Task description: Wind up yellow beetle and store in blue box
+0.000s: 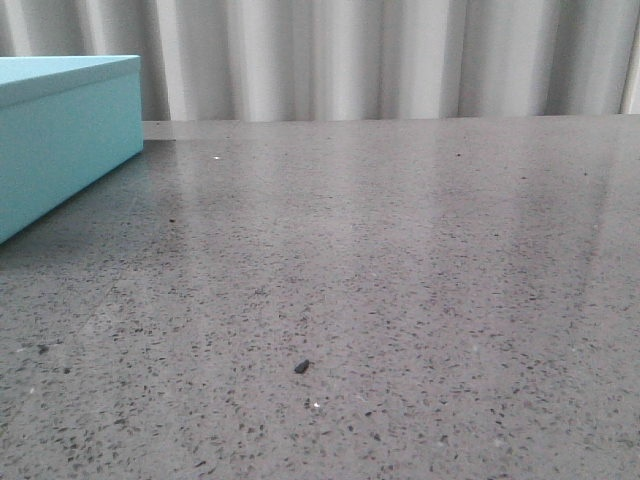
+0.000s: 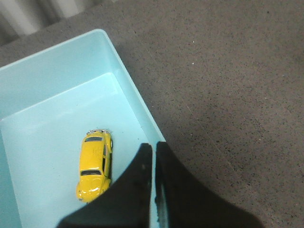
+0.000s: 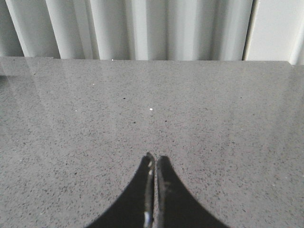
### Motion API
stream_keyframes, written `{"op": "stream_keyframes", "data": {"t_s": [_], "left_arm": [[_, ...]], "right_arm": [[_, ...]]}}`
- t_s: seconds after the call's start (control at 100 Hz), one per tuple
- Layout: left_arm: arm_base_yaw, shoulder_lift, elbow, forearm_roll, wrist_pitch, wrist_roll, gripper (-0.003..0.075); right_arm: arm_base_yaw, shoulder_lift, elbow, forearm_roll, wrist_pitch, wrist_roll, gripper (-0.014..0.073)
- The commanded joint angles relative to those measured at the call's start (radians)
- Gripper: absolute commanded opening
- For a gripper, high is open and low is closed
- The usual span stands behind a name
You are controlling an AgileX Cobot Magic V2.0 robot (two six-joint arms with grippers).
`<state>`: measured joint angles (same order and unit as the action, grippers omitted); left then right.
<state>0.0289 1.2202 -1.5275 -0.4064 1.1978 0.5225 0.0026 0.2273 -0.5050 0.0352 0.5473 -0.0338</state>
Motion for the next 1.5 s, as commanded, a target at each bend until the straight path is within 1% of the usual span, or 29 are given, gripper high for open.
{"op": "stream_keyframes", "data": {"t_s": [0.0,0.09,0.36,0.55,0.64,0.9,1.04,1.19,1.49], "left_arm": [[0.002,-0.106,0.051,-0.041,-0.116,0.024,-0.0021],[0.002,-0.189,0.148,-0.041,-0.19,0.052,-0.0021],[0.002,-0.513,0.476,-0.041,-0.4,0.052,-0.0021],[0.002,-0.748,0.705,-0.042,-0.554,0.052,-0.0021],[0.002,-0.848,0.786,-0.047,-0.602,0.049,-0.0021],[0.002,-1.089,0.999,-0.046,-0.659,0.048,-0.0021],[0.002,-1.19,1.081,-0.046,-0.685,0.047,-0.0021],[0.002,-1.24,1.119,-0.046,-0.675,0.046,-0.0021],[0.002,-1.244,1.13,-0.046,-0.659,0.046,-0.0021]], "right_arm": [[-0.003,0.009,0.023,-0.011,-0.17,-0.005,-0.0061],[-0.003,0.009,0.069,-0.011,-0.252,-0.005,-0.0061],[-0.003,0.009,0.185,-0.014,-0.485,-0.005,-0.0061],[-0.003,0.009,0.261,-0.014,-0.591,-0.005,-0.0061],[-0.003,0.009,0.292,-0.014,-0.604,-0.005,-0.0061],[-0.003,0.009,0.354,-0.014,-0.633,-0.005,-0.0061],[-0.003,0.009,0.382,-0.014,-0.631,-0.005,-0.0061],[-0.003,0.009,0.389,-0.014,-0.631,-0.005,-0.0061],[-0.003,0.009,0.389,-0.014,-0.631,-0.005,-0.0061]]}}
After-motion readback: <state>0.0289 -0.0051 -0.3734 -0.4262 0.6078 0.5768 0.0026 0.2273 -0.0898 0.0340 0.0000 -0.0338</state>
